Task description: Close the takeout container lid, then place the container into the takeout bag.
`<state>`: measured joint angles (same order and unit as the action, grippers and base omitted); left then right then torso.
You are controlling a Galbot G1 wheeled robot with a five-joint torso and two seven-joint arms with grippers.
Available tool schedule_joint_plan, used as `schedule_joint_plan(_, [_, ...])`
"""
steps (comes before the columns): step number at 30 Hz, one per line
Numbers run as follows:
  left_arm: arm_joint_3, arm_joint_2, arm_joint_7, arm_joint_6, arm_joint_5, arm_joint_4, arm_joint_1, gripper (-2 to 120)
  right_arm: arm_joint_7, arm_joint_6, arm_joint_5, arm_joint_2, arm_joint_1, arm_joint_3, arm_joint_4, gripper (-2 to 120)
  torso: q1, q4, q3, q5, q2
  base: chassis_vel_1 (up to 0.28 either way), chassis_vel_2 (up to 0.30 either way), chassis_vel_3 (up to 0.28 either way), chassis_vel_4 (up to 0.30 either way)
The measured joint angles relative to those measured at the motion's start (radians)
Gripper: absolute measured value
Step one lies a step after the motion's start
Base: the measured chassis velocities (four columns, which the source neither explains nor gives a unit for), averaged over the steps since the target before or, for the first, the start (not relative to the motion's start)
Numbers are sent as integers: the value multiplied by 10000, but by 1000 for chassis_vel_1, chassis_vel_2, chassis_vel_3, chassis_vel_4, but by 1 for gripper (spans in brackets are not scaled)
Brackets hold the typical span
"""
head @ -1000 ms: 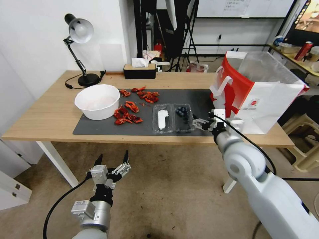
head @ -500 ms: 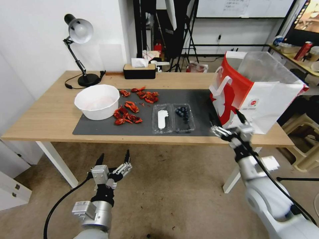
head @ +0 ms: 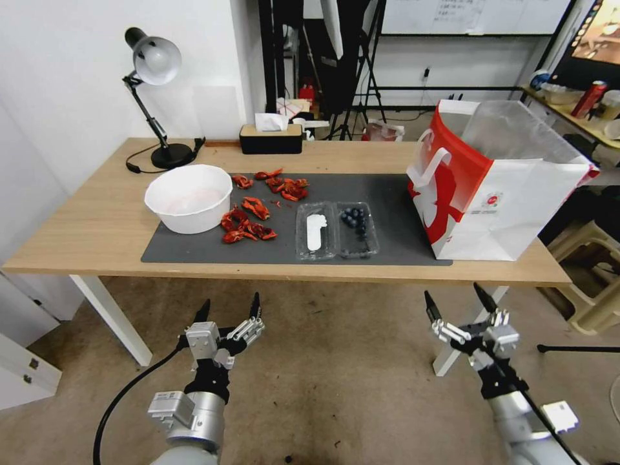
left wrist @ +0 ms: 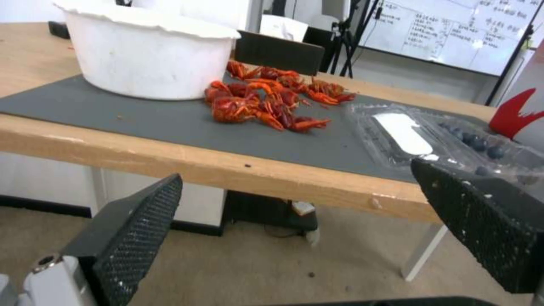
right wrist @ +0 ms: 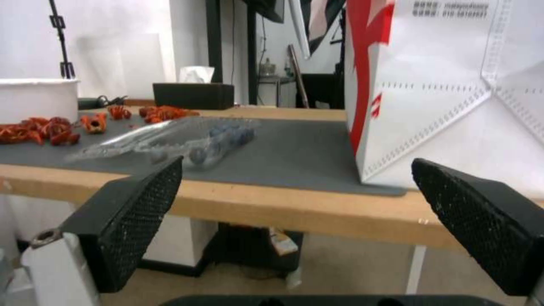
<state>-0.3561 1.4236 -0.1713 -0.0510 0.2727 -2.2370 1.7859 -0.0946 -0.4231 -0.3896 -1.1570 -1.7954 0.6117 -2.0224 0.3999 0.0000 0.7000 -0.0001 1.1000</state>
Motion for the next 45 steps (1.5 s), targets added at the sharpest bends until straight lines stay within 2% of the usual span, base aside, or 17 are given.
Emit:
schedule_joint_plan(8, [275, -1, 111, -31, 470, 6, -92, 100, 12, 54, 14, -62, 61, -326, 18, 100, 0, 1, 0, 0, 0, 0, 0, 0, 0])
schedule_joint_plan(10, [381, -45, 258, -250, 1098, 38, -202, 100, 47, 153, 28, -19, 178, -464, 44, 100, 0, 0, 0, 0, 0, 0, 0, 0, 0])
schedule_joint_plan(11, [465, -103, 333, -459, 1797, 36, -314, 100, 96, 297, 30, 72, 341, -626, 54, 100, 0, 1, 0, 0, 0, 0, 0, 0, 0])
schedule_joint_plan(12, [465, -103, 333, -459, 1797, 36, -314, 100, 96, 297, 30, 72, 341, -626, 54, 100, 0, 1, 0, 0, 0, 0, 0, 0, 0])
schedule_joint_plan(14, [653, -230, 361, -569, 2921, -41, -541, 100, 158, 425, 47, 163, 493, -772, 60, 100, 0, 6, 0, 2, 0, 0, 0, 0, 0])
schedule_joint_plan(15, [653, -230, 361, -569, 2921, -41, -541, 100, 158, 425, 47, 163, 493, -772, 60, 100, 0, 6, 0, 2, 0, 0, 0, 0, 0])
schedule_joint_plan(18, [1101, -383, 390, -266, 5110, -490, -1090, 100, 204, 484, 154, 169, 468, -800, 61, 100, 0, 0, 1, 2, 0, 0, 0, 0, 0])
schedule_joint_plan(19, [1101, -383, 390, -266, 5110, -490, -1090, 100, 204, 484, 154, 169, 468, -800, 61, 100, 0, 0, 1, 2, 0, 0, 0, 0, 0])
schedule_joint_plan(21, [1433, -439, 401, -69, 6410, -552, -1625, 100, 251, 527, 257, 115, 388, -799, 16, 100, 0, -1, 0, 1, 1, 0, 0, 0, 0])
schedule_joint_plan(22, [1433, -439, 401, -69, 6410, -552, -1625, 100, 251, 527, 257, 115, 388, -799, 16, 100, 0, -1, 0, 1, 1, 0, 0, 0, 0])
schedule_joint_plan(25, [1888, -509, 289, 104, 7844, -233, -2484, 100, 210, 544, 488, 44, 252, -782, -145, 100, 0, 0, 1, 1, 1, 0, 0, 0, 0])
schedule_joint_plan(27, [1959, -515, 259, 141, 8013, -143, -2637, 100, 204, 545, 533, 31, 230, -782, -177, 100, 0, 0, 1, 0, 1, 0, 0, 0, 0])
schedule_joint_plan(30, [2298, -512, -23, 387, 8936, 356, -3422, 100, 205, 549, 691, -37, 143, -781, -301, 100, 1, 0, 1, 1, 0, 0, 0, 0, 0])
schedule_joint_plan(31, [2298, -512, -23, 387, 8936, 356, -3422, 100, 205, 549, 691, -37, 143, -781, -301, 100, 1, 0, 1, 1, 0, 0, 0, 0, 0])
schedule_joint_plan(34, [2724, -369, -612, 667, 9530, 1058, -4281, 100, 149, 527, 898, -111, 41, -745, -347, 100, 1, 1, 1, 2, 1, 0, 0, 0, 0])
schedule_joint_plan(45, [3285, 107, -1943, 845, 10084, 2279, -5911, 100, 117, 512, 946, -232, -46, -546, -416, 100, 1, 0, 1, 2, 0, 0, 0, 0, 0])
